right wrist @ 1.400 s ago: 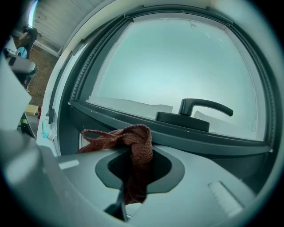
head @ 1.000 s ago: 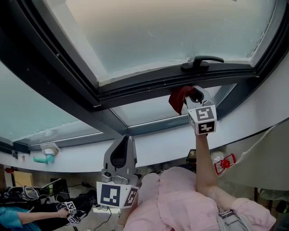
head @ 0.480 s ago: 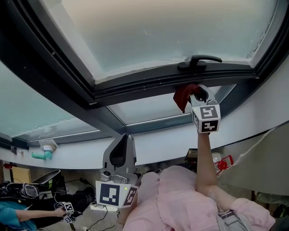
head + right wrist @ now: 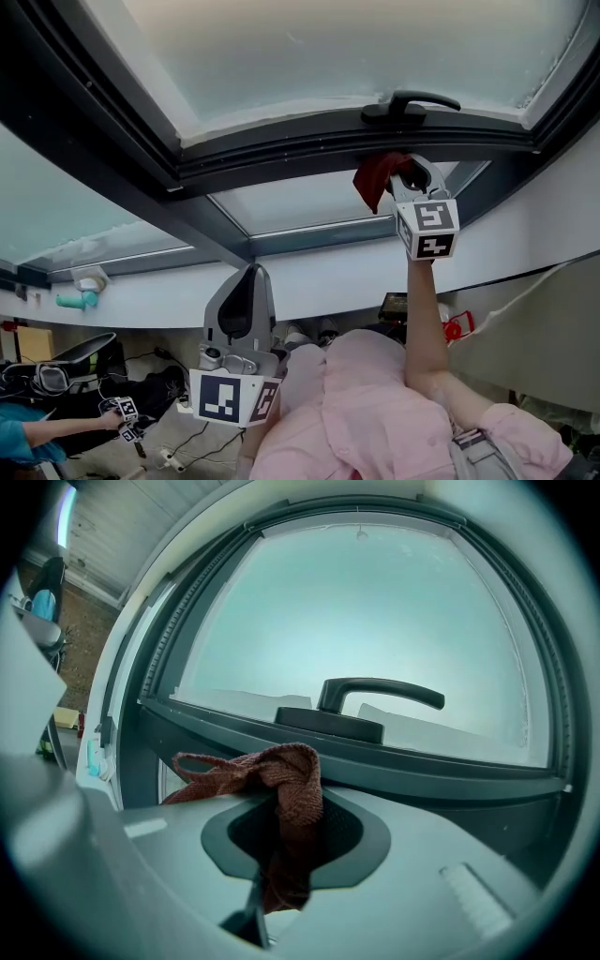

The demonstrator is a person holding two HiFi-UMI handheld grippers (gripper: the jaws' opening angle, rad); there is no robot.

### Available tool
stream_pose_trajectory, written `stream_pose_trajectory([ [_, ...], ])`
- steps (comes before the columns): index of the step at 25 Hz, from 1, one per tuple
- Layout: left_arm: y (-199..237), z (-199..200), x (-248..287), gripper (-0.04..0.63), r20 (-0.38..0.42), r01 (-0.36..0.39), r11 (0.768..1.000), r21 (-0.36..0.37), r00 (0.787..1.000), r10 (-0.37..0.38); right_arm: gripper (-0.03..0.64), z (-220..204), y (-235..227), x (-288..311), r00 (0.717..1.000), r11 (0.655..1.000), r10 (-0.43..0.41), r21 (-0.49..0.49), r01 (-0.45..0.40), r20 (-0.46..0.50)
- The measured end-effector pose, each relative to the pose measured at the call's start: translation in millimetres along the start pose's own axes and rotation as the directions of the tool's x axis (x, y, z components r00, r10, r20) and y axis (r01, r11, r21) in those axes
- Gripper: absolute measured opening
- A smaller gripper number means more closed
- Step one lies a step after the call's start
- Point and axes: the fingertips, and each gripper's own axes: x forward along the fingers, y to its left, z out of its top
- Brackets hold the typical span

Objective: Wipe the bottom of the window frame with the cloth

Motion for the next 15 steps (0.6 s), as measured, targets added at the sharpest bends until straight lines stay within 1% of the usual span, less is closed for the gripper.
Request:
stream_pose_trajectory([
  [5,5.9,1.7,-4.1,-0.002,0.011,-0.019,1.0,0.003,1.0,0.019,0.074,5.1,0.9,1.6,0.997,0.997,0.07,0.016,-0.07,0.014],
  [8,9.4,-5.3,-12.0,-0.002,-0.001,-0.029,0.999,-0.015,1.0,0.029,0.072,4.9,3.8,-18.2,0.994,0.993,0.102,0.052,-0.104,0.028],
  [12,18.3,-13.5,-17.9,-0.002,-0.03,-0.017,0.999,-0.052,0.999,0.016,0.072,14.3,-2.6,-56.8,0.992,0.983,0.084,0.155,-0.098,0.089],
  [13,20.2,-14.7,-18.1,-0.002,-0.039,-0.006,0.998,-0.061,0.999,0.004,0.072,18.8,-3.7,-66.0,0.992,0.981,0.076,0.17,-0.093,0.104],
  [15,23.7,-17.2,-17.9,-0.002,-0.056,0.019,0.997,-0.078,0.998,-0.024,0.072,27.4,-2.3,-81.8,0.99,0.983,0.065,0.162,-0.085,0.123],
])
